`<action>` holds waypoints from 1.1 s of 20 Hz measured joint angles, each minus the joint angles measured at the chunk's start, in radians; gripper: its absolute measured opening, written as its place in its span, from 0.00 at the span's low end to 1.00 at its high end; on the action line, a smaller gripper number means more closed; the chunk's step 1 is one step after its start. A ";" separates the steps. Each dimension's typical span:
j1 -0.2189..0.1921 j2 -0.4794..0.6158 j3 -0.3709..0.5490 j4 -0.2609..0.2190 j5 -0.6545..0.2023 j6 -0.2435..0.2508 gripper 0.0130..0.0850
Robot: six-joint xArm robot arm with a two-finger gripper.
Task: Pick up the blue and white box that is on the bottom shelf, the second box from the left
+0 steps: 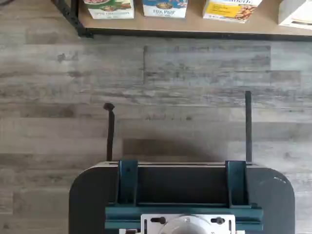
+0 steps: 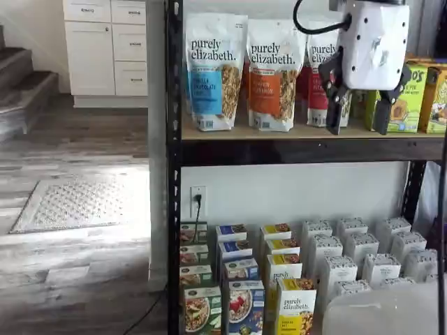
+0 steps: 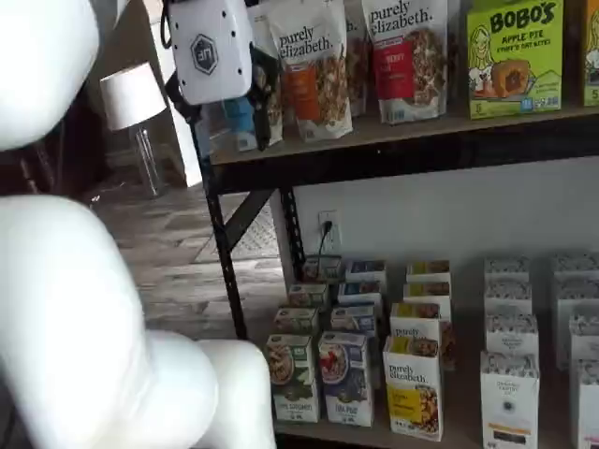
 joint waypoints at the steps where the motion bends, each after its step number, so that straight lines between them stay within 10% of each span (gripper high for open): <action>1: -0.015 0.005 -0.004 0.017 0.009 -0.007 1.00; 3: -0.100 0.026 -0.019 0.110 0.051 -0.044 1.00; 6: -0.111 0.029 -0.021 0.128 0.056 -0.051 1.00; 22: 0.005 -0.002 0.106 0.038 -0.061 0.016 1.00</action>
